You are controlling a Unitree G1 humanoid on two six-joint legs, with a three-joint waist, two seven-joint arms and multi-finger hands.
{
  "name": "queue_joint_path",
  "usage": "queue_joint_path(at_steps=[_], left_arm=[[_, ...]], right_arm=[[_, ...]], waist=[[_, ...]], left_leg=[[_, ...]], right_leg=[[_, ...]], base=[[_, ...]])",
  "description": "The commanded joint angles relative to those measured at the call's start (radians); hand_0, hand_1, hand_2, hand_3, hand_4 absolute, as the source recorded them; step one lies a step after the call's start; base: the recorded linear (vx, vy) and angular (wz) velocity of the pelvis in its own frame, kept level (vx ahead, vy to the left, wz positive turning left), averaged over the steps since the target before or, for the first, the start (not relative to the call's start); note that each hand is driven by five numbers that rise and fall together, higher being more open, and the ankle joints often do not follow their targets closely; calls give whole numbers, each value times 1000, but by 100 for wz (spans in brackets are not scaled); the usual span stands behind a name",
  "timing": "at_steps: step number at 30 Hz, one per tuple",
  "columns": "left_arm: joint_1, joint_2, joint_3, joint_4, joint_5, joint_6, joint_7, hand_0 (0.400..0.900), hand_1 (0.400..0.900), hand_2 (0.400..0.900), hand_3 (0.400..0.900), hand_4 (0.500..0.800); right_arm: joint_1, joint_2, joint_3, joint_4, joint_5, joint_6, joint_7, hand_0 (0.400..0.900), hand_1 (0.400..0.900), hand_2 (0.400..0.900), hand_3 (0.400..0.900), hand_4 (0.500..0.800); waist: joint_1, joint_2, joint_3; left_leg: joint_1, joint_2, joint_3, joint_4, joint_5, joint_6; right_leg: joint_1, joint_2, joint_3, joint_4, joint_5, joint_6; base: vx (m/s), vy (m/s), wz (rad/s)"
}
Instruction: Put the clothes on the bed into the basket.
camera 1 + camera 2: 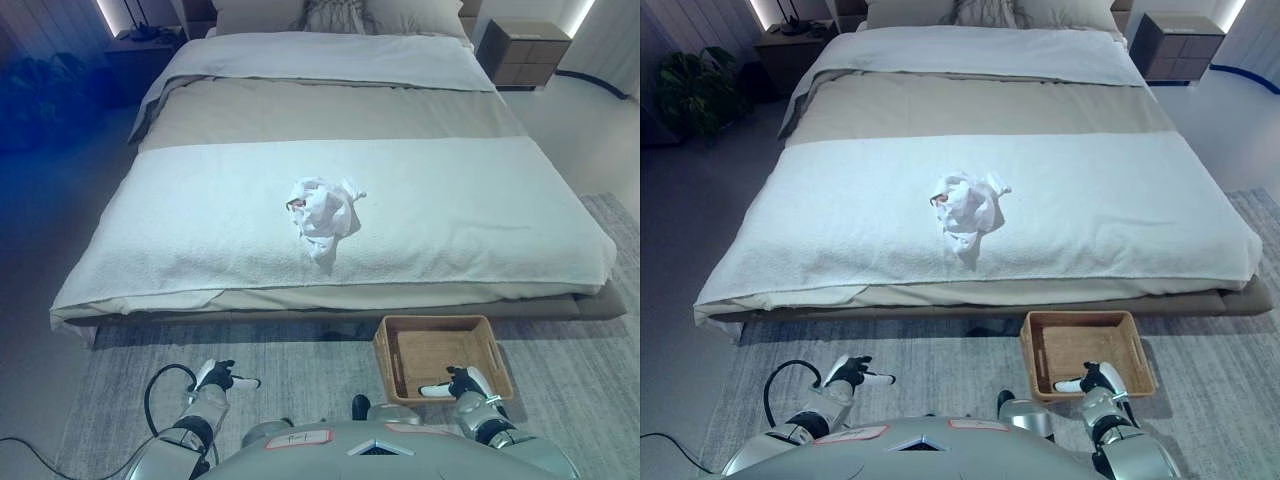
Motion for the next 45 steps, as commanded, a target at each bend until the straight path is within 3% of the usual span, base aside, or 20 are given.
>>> queue_joint_path(at_steps=[1,11,22,26,28,30,32,35,38,41,43,45], left_arm=[[-88,-3,-12,49,10,-28,14,900,900,900,900,800],[-90,5,-6,45,12,-25,17,900,900,900,900,800],[-107,19,3,44,3,-24,34,900,900,900,900,800],[-116,28,3,57,11,-24,38,900,900,900,900,800],[-126,38,5,57,5,-22,41,900,900,900,900,800],[-136,39,0,55,6,-24,42,900,900,900,900,800],[-149,41,0,54,8,-23,38,900,900,900,900,800],[-159,39,2,43,15,-25,35,900,900,900,900,800],[-173,39,4,2,6,-30,37,900,900,900,900,800],[-173,44,-9,-41,1,-34,34,900,900,900,900,800],[-176,37,-10,-43,-9,-34,42,900,900,900,900,800],[-170,28,-18,-41,-16,-37,42,900,900,900,900,800]], right_arm=[[-95,-19,13,66,-19,-22,-27,900,900,900,900,800],[-99,-19,17,64,-24,-21,-25,900,900,900,900,800],[-124,-31,8,61,-24,-16,-19,900,900,900,900,800],[-128,-54,-23,74,-18,-11,-28,900,900,900,900,800],[-137,-70,-37,78,-10,-11,-31,900,900,900,900,800],[-135,-70,-46,86,1,-15,-31,900,900,900,900,800],[-126,-68,-53,94,1,-13,-32,900,900,900,900,800],[-113,-73,-59,81,6,-15,-36,900,900,900,900,800],[-102,-84,-68,60,19,-19,-38,900,900,900,900,800],[-69,-102,-80,43,37,-24,-36,900,900,900,900,800],[-68,-109,-80,46,52,-31,-40,900,900,900,900,800],[-78,-102,-61,49,54,-32,-35,900,900,900,900,800]], waist=[[-8,11,-3],[-6,7,4],[0,5,31],[0,10,60],[-11,14,98],[-21,13,119],[-30,12,121],[-57,9,121],[-82,-1,114],[-107,10,95],[-120,27,69],[-121,57,60]], left_leg=[[9,-20,-54,5,-64,1],[5,-22,-50,5,-67,6],[-20,-60,-62,5,-68,48],[-29,-84,-75,19,-83,82],[-30,-93,-79,37,-90,103],[-24,-100,-79,41,-100,108],[6,-108,-74,27,-113,106],[86,-124,-86,5,-153,92],[145,-132,-112,5,-189,73],[201,-113,-160,5,-212,50],[208,-90,-166,28,-185,35],[149,-63,-168,237,-78,-10]], right_leg=[[21,-2,18,3,-64,59],[12,-4,26,3,-62,63],[-31,-30,48,44,-56,78],[-125,-43,56,243,-85,88],[-232,-49,64,453,-50,81],[-308,-31,64,546,-52,73],[-355,-23,31,478,-57,69],[-358,3,-29,237,12,93],[-374,37,-43,81,69,116],[-362,77,-7,73,67,101],[-343,110,24,81,77,79],[-300,144,21,101,53,44]], base=[[0,0,0],[5,14,-1],[4,89,-2],[-19,187,5],[-66,222,17],[45,184,3],[200,134,0],[331,82,25],[406,43,47],[496,-31,63],[535,-111,32],[527,-135,13]])
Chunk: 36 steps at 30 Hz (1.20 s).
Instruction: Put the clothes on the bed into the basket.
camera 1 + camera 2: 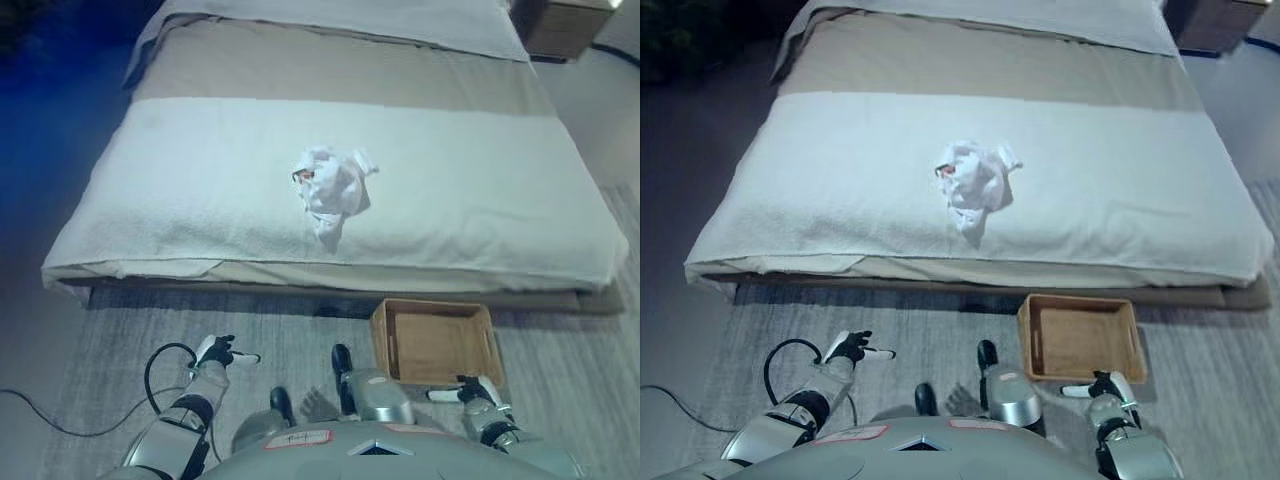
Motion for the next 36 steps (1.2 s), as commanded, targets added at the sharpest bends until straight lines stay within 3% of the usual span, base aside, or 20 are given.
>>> queue_joint_path(at_steps=[1,3,4,5,7,9,11,12,14,15,17,18,21,23,26,27,29,32,34,36], left_arm=[[-88,29,-22,-42,-17,-30,35,900,900,900,900,800],[-84,32,-25,-52,-25,-25,37,900,900,900,900,800],[-83,35,-22,-51,-29,-23,41,900,900,900,900,800],[-84,34,-19,-51,-37,-22,47,900,900,900,900,800],[-78,36,-15,-54,-44,-25,56,900,900,900,900,800],[-61,41,-13,-52,-48,-26,60,900,900,900,900,800],[-47,46,-8,-47,-47,-27,67,900,900,900,900,800],[-43,47,-4,-43,-48,-26,70,900,900,900,900,800],[-37,51,9,-34,-49,-30,76,900,900,900,900,800],[-37,50,10,-30,-49,-28,78,900,900,900,900,800],[-38,49,10,-23,-47,-30,83,900,900,900,900,800],[-37,49,13,-22,-43,-29,85,900,900,900,900,800],[-60,60,14,-7,-44,-29,100,900,900,900,900,800],[-67,62,6,1,-41,-30,101,900,900,900,900,800],[-91,69,-15,-29,-42,-29,97,900,900,900,900,800],[-109,73,-19,-45,-46,-29,98,900,900,900,900,800],[-132,83,-13,-60,-54,-30,106,900,900,900,900,800],[-170,91,-10,-62,-64,-25,109,900,900,900,900,800],[-172,88,-5,-57,-63,-27,107,900,900,900,900,800],[-157,91,9,-58,-60,-32,103,900,900,900,900,800]], right_arm=[[-88,-61,19,-19,24,-24,-30,900,900,900,900,800],[-98,-65,22,-28,30,-25,-37,900,900,900,900,800],[-106,-65,22,-31,33,-26,-39,900,900,900,900,800],[-118,-67,22,-37,35,-25,-45,900,900,900,900,800],[-129,-62,26,-39,34,-22,-56,900,900,900,900,800],[-137,-60,36,-46,34,-24,-63,900,900,900,900,800],[-147,-54,52,-54,30,-34,-71,900,900,900,900,800],[-148,-51,58,-57,29,-36,-71,900,900,900,900,800],[-151,-51,69,-59,21,-45,-70,900,900,900,900,800],[-155,-55,74,-63,15,-44,-70,900,900,900,900,800],[-163,-61,82,-83,8,-51,-68,900,900,900,900,800],[-168,-66,92,-104,-2,-52,-61,900,900,900,900,800],[-230,-71,117,-136,-14,-55,-63,900,900,900,900,800],[-254,-75,127,-142,-23,-56,-54,900,900,900,900,800],[-284,-77,164,-195,-54,-56,-41,900,900,900,900,800],[-304,-80,178,-220,-62,-59,-41,900,900,900,900,800],[-332,-86,186,-258,-64,-58,-41,900,900,900,900,800],[-389,-109,211,-312,-69,-54,-26,900,900,900,900,800],[-420,-117,219,-340,-64,-59,-21,900,900,900,900,800],[-435,-136,223,-396,-64,-64,-20,900,900,900,900,800]], waist=[[-32,98,3],[-15,83,25],[3,68,37],[24,56,55],[54,31,72],[84,19,76],[101,3,76],[105,1,73],[114,17,64],[115,27,58],[109,43,45],[113,48,34],[136,43,-3],[154,38,-11],[140,32,30],[132,35,53],[130,51,65],[106,64,72],[96,51,70],[94,32,68]], left_leg=[[185,-17,12,139,128,-30],[33,-2,-6,461,246,-77],[-32,-10,-18,577,277,-82],[-95,-26,-31,688,270,-76],[-207,0,-14,723,228,-29],[-284,2,1,620,173,6],[-321,46,18,427,166,17],[-317,59,15,300,182,14],[-283,66,-57,-106,267,-4],[-256,78,-72,-215,305,-24],[-298,101,-75,-242,302,-58],[-270,108,-56,-242,310,-56],[-227,84,-74,-242,338,-43],[-182,43,-63,-225,302,0],[-132,-11,-41,-181,236,60],[-115,-22,-32,-169,222,73],[-82,-27,-20,-166,190,89],[-29,-28,-33,-181,176,73],[11,-43,-44,-199,159,58],[50,-57,-57,-225,137,48]], right_leg=[[-92,128,-7,32,131,-128],[-20,126,2,22,92,-173],[15,117,9,11,77,-189],[46,108,17,7,62,-199],[101,94,18,5,38,-214],[144,86,39,5,17,-214],[189,76,56,-2,-10,-204],[209,68,62,-6,-21,-198],[251,61,87,-12,-51,-177],[272,59,98,-14,-63,-170],[301,45,108,2,-102,-156],[319,35,123,12,-116,-151],[331,-12,136,87,-136,-122],[257,-42,143,284,-48,-100],[97,-65,152,634,170,-117],[39,-57,151,729,174,-117],[-45,-87,94,763,126,-130],[-80,-62,46,549,27,-130],[-51,-24,40,257,41,-103],[-52,6,90,34,105,-74]], base=[[474,-174,28],[393,-188,25],[357,-164,9],[348,-151,3],[393,-137,-9],[404,-42,-33],[435,31,-33],[471,121,-38],[532,206,-64],[519,232,-68],[500,260,-57],[531,290,-75],[515,334,-54],[408,350,-22],[232,342,-5],[190,337,0],[262,293,2],[338,123,28],[391,6,44],[413,-23,54]])
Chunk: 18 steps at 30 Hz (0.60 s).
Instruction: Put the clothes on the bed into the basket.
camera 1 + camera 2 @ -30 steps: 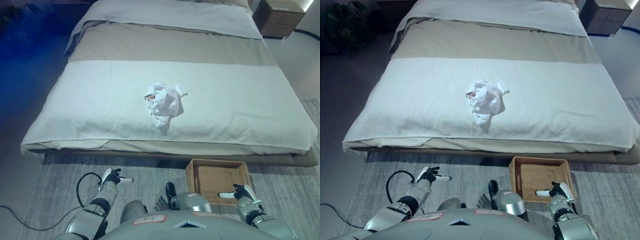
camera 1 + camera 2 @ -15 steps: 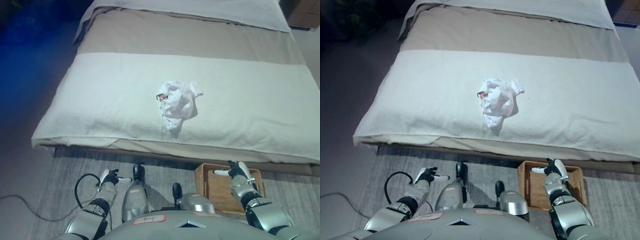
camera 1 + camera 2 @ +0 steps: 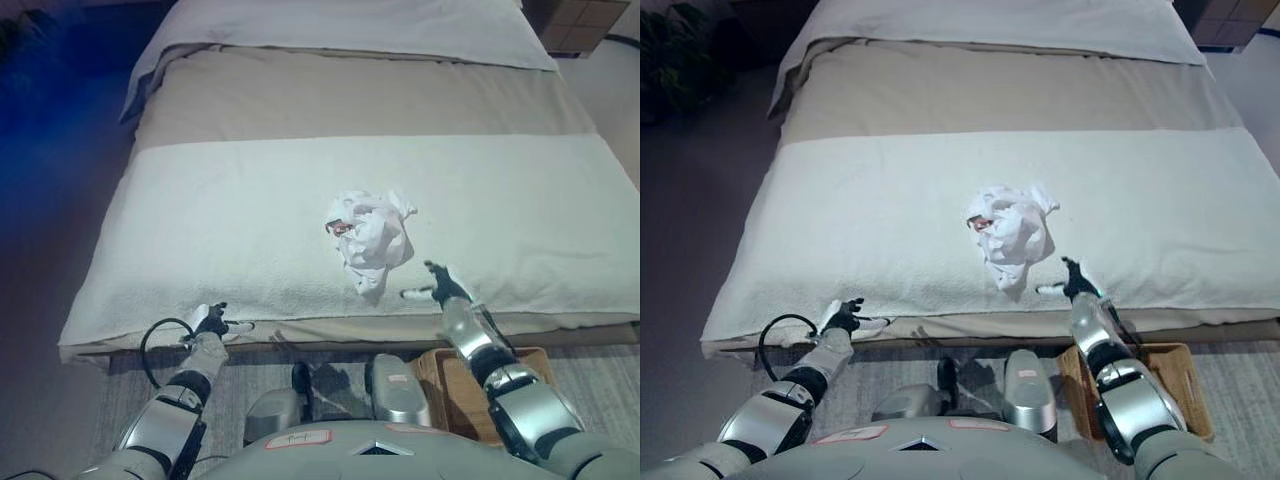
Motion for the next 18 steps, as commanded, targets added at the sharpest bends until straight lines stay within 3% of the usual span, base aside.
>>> queue_joint_path(at_steps=[1,4,11,13,18], left_arm=[[-23,35,8,-32,-10,-23,26,900,900,900,900,800],[16,30,24,-37,-5,-20,23,900,900,900,900,800],[60,9,30,2,9,-1,15,900,900,900,900,800],[49,1,26,39,9,5,20,900,900,900,900,800],[26,2,12,72,5,5,31,900,900,900,900,800]], right_arm=[[-123,-109,15,-107,-35,-38,-38,900,900,900,900,800],[-95,-136,8,-189,-34,-49,-39,900,900,900,900,800],[-65,-137,17,-233,-51,-56,-41,900,900,900,900,800],[-86,-121,42,-189,-69,-51,-51,900,900,900,900,800],[-106,-91,94,-43,-119,-28,-75,900,900,900,900,800]], waist=[[-3,-20,-33],[5,-35,-52],[10,-35,-79],[17,-24,-72],[24,1,-48]], left_leg=[[43,-32,-36,12,-74,-73],[63,-31,-73,18,-100,-79],[36,11,-136,-2,-94,-116],[0,32,-142,-6,-90,-136],[-77,44,-146,-6,-70,-148]], right_leg=[[37,77,59,-191,151,17],[72,86,105,-183,144,-6],[117,91,15,-272,141,-29],[104,94,-9,-296,138,-31],[35,94,-24,-296,138,-37]], base=[[393,-35,64],[376,-74,67],[253,-119,61],[179,-120,47],[37,-41,14]])
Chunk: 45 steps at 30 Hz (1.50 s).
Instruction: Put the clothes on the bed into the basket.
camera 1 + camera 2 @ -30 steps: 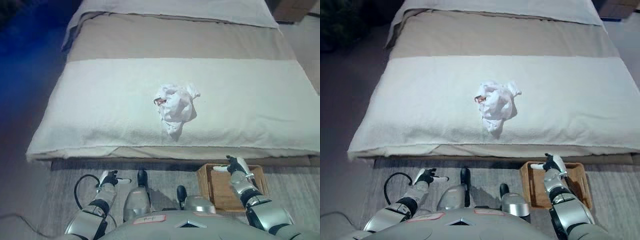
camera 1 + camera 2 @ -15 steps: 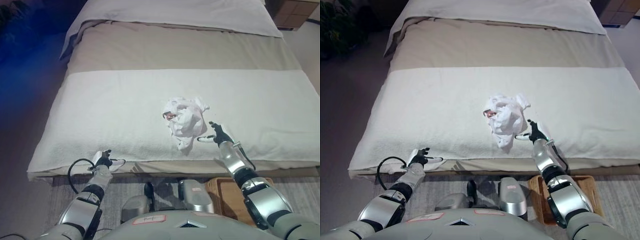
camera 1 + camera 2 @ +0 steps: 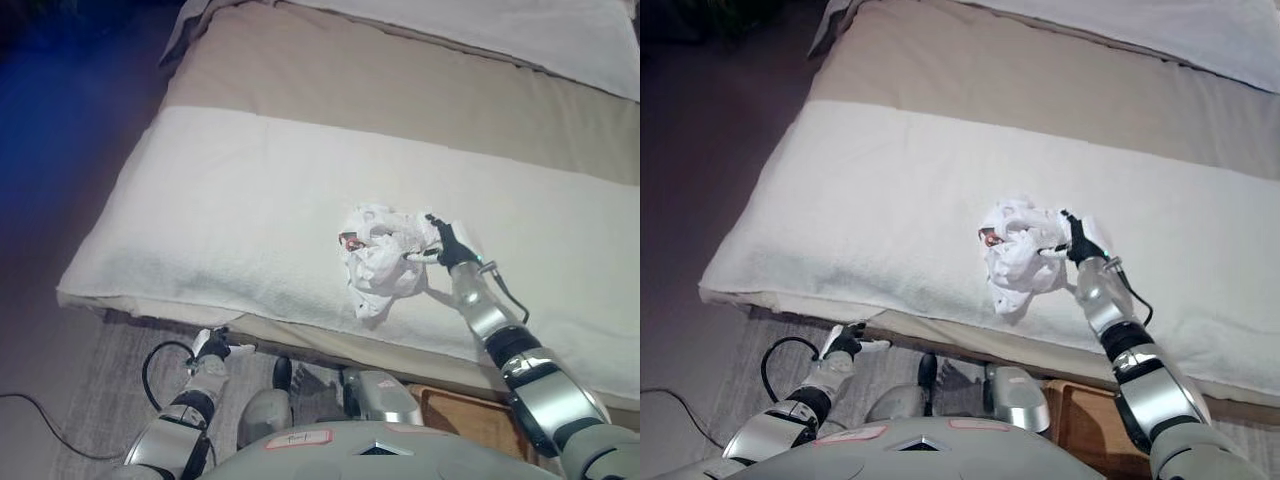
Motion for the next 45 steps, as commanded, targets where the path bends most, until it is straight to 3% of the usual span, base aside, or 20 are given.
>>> queue_joint_path(at_steps=[1,14,23,29,30,31,32,45], left_arm=[[-69,46,-27,53,3,-8,45,900,900,900,900,800],[-215,48,-52,62,-91,-22,128,900,900,900,900,800],[-161,47,-37,44,-80,-19,127,900,900,900,900,800],[-157,48,-27,44,-68,-8,120,900,900,900,900,800],[-157,48,-27,44,-68,-8,120,900,900,900,900,800],[-157,52,-26,44,-67,-8,121,900,900,900,900,800],[-160,54,-24,45,-64,-4,125,900,900,900,900,800],[-151,60,-18,33,-59,-7,133,900,900,900,900,800]], right_arm=[[-93,-5,31,90,-78,-15,-62,900,900,900,900,800],[-280,62,149,105,-52,-11,-88,900,900,900,900,800],[-243,63,155,-79,6,-49,-55,900,900,900,900,800],[-194,79,174,-113,16,-60,-23,900,900,900,900,800],[-194,79,174,-113,16,-60,-23,822,822,822,822,753],[-195,87,174,-114,20,-60,-23,525,525,525,525,575],[-195,91,175,-114,18,-59,-23,400,400,400,400,500],[-152,97,139,-46,16,-52,-56,400,400,400,400,500]], waist=[[11,41,8],[25,86,65],[26,78,58],[21,66,50],[21,65,50],[21,65,53],[21,66,57],[15,74,61]], left_leg=[[72,1,64,5,-17,-13],[-120,-14,105,5,24,-18],[-87,-7,103,5,7,-17],[-66,-4,100,5,-9,-12],[-66,-4,100,5,-9,-12],[-72,-6,99,5,-7,-11],[-75,-7,98,5,-6,-11],[-77,-8,97,5,-1,-13]], right_leg=[[-9,16,18,0,-37,57],[-204,5,42,0,5,63],[-173,10,44,0,-15,57],[-159,12,51,0,-16,57],[-159,12,51,0,-16,57],[-166,9,53,0,-12,58],[-170,8,54,0,-8,59],[-175,9,66,0,-2,55]], base=[[33,-28,-6],[-13,5,-7],[48,1,2],[-7,15,-2],[-52,23,2],[-58,23,3],[-69,28,2],[-3,-4,0]])
